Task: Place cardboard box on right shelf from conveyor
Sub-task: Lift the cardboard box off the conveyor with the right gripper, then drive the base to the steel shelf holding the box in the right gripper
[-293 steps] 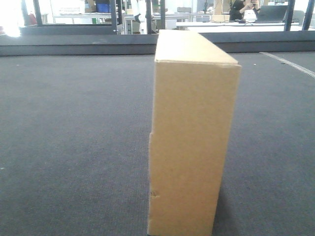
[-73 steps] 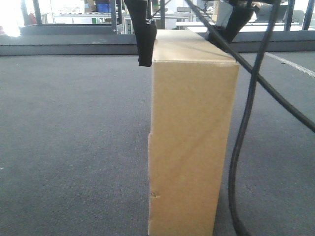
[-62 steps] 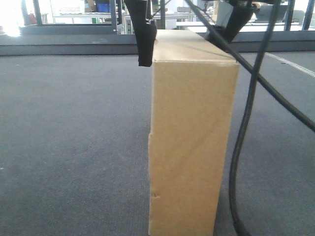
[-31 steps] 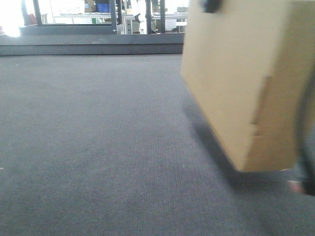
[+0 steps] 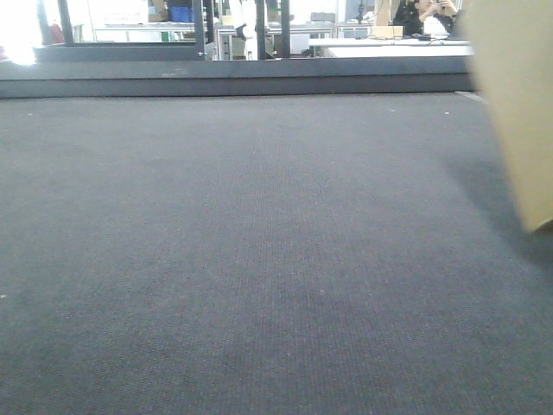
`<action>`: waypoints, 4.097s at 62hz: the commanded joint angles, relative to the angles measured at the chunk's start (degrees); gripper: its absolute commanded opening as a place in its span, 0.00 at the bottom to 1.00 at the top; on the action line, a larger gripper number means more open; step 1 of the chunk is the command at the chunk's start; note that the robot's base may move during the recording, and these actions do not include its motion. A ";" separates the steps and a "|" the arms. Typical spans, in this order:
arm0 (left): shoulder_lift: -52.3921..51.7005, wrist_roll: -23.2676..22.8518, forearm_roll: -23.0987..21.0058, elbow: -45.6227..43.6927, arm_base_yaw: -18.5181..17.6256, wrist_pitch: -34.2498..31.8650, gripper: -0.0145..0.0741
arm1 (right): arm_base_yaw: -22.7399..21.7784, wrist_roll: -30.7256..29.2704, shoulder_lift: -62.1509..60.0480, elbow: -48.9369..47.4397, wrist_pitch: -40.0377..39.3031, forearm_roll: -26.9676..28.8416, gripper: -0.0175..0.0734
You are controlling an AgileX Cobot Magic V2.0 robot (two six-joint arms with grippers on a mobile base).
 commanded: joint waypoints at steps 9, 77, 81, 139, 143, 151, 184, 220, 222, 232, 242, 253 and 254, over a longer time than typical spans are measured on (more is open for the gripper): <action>-0.45 -0.27 0.07 0.59 0.20 -4.99 0.03 | -3.50 -7.25 -11.87 7.44 -15.26 0.71 0.25; -0.45 -0.27 0.07 0.59 0.20 -4.99 0.03 | -3.50 -7.25 -38.70 14.95 -9.79 0.71 0.25; -0.45 -0.27 0.07 0.59 0.20 -4.99 0.03 | -3.50 -7.25 -38.70 14.95 -9.79 0.71 0.25; -0.45 -0.27 0.07 0.59 0.20 -4.99 0.03 | -3.50 -7.25 -38.70 14.95 -9.79 0.71 0.25; -0.45 -0.27 0.07 0.59 0.20 -4.99 0.03 | -3.50 -7.25 -38.70 14.95 -9.79 0.71 0.25; -0.45 -0.27 0.07 0.59 0.20 -4.99 0.03 | -3.29 -7.25 -38.70 14.95 -9.79 0.71 0.25; -0.45 -0.27 0.07 0.59 0.20 -4.99 0.03 | -3.29 -7.25 -38.70 14.95 -9.79 0.71 0.25; -0.45 -0.27 0.07 0.59 0.09 -4.89 0.03 | -3.29 -7.25 -38.70 14.95 -9.79 0.71 0.25; -0.45 -0.27 0.07 0.59 0.09 -4.89 0.03 | -3.29 -7.25 -38.70 14.95 -9.79 0.71 0.25; -0.45 -0.27 0.07 0.59 0.09 -4.89 0.03 | -3.29 -7.25 -38.70 14.95 -9.79 0.71 0.25; -0.45 -0.27 0.07 0.59 0.09 -4.89 0.03 | -3.29 -7.25 -38.70 14.95 -9.79 0.71 0.25; -0.45 -0.27 0.07 0.59 0.09 -4.89 0.03 | -3.29 -7.25 -38.70 14.95 -9.79 0.71 0.25; -0.45 -0.27 0.07 0.59 0.09 -4.89 0.03 | -3.29 -7.25 -38.70 14.95 -9.79 0.71 0.25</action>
